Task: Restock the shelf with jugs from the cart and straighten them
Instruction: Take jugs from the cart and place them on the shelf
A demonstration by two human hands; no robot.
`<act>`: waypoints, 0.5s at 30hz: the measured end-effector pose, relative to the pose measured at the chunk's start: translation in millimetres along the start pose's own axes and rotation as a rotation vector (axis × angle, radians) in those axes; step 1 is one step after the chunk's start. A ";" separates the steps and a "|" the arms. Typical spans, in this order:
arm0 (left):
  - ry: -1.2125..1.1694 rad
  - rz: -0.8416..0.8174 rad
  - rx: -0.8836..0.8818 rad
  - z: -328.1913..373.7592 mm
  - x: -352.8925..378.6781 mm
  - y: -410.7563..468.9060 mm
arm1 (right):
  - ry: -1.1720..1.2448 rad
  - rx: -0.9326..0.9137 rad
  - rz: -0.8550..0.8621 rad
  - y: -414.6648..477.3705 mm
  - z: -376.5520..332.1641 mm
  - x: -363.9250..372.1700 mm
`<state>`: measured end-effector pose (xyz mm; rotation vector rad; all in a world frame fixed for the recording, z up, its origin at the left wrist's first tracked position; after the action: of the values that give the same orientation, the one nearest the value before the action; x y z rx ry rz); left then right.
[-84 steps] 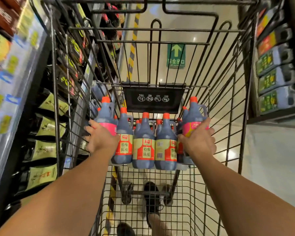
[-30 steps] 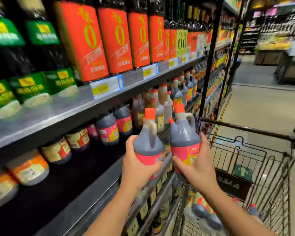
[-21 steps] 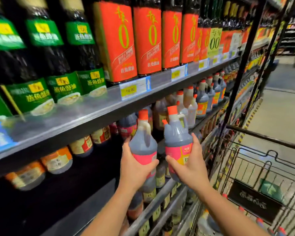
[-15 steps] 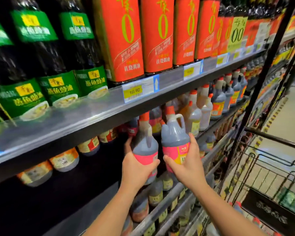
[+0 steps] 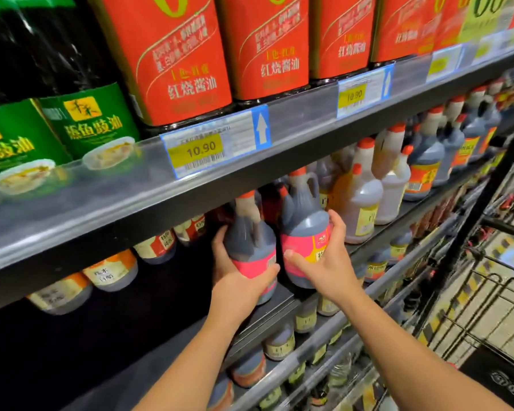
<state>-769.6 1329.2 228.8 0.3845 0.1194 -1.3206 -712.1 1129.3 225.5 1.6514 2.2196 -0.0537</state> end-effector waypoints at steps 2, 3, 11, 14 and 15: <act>0.000 0.015 -0.001 0.8 4.4 3.6 | 0.014 -0.010 -0.038 7.8 7.7 0.1; 0.006 0.029 -0.002 0.5 6.2 5.1 | 0.007 -0.012 -0.060 11.1 11.7 0.3; -0.044 0.127 -0.064 -13.6 19.6 18.8 | -0.146 -0.046 -0.183 31.8 20.2 -7.8; -0.035 0.127 -0.074 -16.0 25.3 23.8 | -0.264 -0.074 -0.170 36.7 20.1 -12.9; -0.039 0.128 -0.074 -15.9 27.3 25.3 | -0.267 -0.082 -0.167 37.9 21.3 -14.0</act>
<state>-736.4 1314.5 211.0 0.2990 0.1091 -1.1933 -667.7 1123.0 217.2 1.3283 2.1186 -0.2106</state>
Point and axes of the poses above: each hand's wrist, its own y-axis towards the middle knuckle, its own x-axis out of the palm, z = x × y, the point moved 8 cm from there along y, towards the middle knuckle, and after that the axes turned 15 degrees about -z, right-handed, at the moved point
